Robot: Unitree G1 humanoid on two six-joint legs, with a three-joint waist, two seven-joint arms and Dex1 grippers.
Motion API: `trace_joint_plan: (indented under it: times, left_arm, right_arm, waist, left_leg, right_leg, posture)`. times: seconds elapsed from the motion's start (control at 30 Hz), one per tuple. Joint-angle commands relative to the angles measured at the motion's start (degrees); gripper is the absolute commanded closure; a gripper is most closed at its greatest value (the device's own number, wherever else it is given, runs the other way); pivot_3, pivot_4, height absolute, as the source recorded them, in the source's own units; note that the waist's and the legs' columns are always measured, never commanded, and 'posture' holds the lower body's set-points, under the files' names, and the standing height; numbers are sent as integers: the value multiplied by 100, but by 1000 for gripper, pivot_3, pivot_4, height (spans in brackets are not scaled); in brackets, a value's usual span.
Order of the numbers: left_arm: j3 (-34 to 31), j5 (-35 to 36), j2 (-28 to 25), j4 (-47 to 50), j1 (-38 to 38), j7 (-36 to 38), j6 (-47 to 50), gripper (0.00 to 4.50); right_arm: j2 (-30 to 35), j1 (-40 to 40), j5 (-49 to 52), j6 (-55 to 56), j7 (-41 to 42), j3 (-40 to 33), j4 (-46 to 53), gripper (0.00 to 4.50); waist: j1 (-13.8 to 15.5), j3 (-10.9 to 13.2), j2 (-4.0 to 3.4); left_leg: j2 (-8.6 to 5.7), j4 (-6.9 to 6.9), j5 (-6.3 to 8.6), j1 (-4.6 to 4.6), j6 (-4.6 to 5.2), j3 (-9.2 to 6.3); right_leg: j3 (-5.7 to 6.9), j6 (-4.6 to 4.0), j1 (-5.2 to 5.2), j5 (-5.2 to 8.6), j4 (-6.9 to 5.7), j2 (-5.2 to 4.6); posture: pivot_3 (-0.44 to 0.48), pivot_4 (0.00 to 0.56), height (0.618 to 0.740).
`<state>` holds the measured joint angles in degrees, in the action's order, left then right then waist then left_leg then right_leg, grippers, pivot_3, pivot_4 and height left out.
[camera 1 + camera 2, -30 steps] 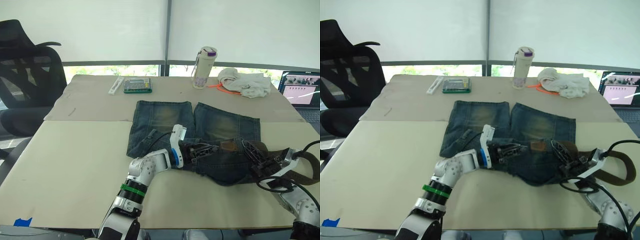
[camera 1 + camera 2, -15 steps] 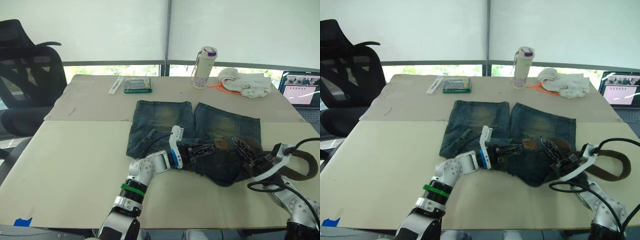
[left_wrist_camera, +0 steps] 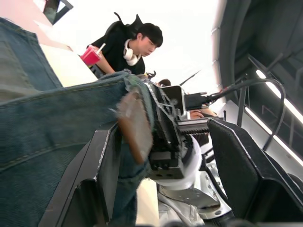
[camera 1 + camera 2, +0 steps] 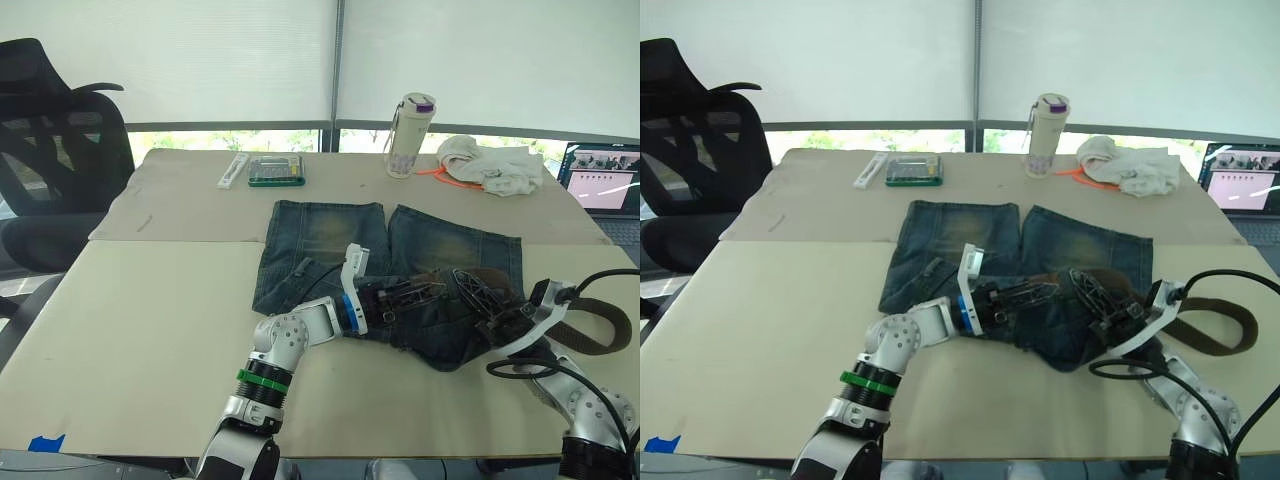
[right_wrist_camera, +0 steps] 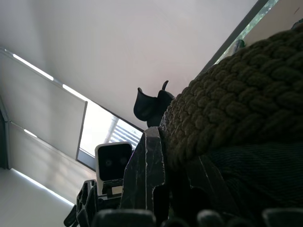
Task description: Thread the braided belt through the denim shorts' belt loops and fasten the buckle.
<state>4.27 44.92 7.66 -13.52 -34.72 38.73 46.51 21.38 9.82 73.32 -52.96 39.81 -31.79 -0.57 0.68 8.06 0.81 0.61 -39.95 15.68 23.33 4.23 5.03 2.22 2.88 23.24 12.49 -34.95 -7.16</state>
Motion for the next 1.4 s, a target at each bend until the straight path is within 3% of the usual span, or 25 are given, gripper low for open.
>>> trace_joint_plan:
  times: [0.03,0.2,0.33,0.57,0.83,1.03,1.2,1.4]
  left_arm:
    - [-69,-72,345,-104,-166,-94,-232,1733]
    - [-133,-241,388,-431,-296,-133,-599,3311]
    - [-176,-210,370,-508,-342,-127,-660,4500]
    - [-146,-337,356,-575,-313,-266,-805,4500]
    - [-138,-596,331,-700,-320,-497,-913,4500]
    - [-217,-544,-29,-172,-175,-560,-695,4500]
    - [-410,-348,-282,432,-80,-660,-264,4500]
    - [-679,-103,-528,815,-39,-797,216,4500]
  right_arm:
    - [29,16,199,63,79,-14,242,4500]
    - [62,-73,35,232,41,-75,216,4500]
    - [103,-116,38,270,22,-115,203,3005]
    - [447,-629,187,340,39,-556,365,636]
    - [789,-1940,614,112,77,-958,1040,636]
    - [825,-2640,796,150,33,-1018,1629,636]
    - [475,-2230,489,343,-595,-98,2261,636]
    - [-338,-1343,-246,814,-1421,952,2140,636]
  waist:
    - [0,0,0]
    - [1,0,0]
    - [-1,0,0]
    - [34,0,0]
    - [0,2,3]
    - [14,2,4]
    - [-28,2,3]
    - [17,1,0]
  left_leg:
    - [0,0,0,0,0,0]
    - [-1,0,0,1,0,0]
    - [0,0,0,0,0,0]
    - [-3,1,0,3,1,-3]
    - [0,3,3,-1,4,-3]
    - [-1,3,4,5,5,-3]
    - [12,6,4,-2,4,-5]
    - [7,1,0,12,-1,-7]
  right_leg:
    - [0,0,0,0,1,0]
    - [1,0,0,0,0,0]
    - [1,0,0,0,0,0]
    - [4,0,-1,0,2,-3]
    - [1,-1,-2,1,5,-4]
    - [1,-2,0,2,10,-6]
    - [-5,-7,3,3,4,6]
    - [0,-8,10,5,1,6]
  posture:
    - [0,150,737]
    - [0,150,737]
    - [0,150,737]
    - [0,150,737]
    - [0,150,737]
    - [0,150,737]
    - [0,150,737]
    - [0,150,737]
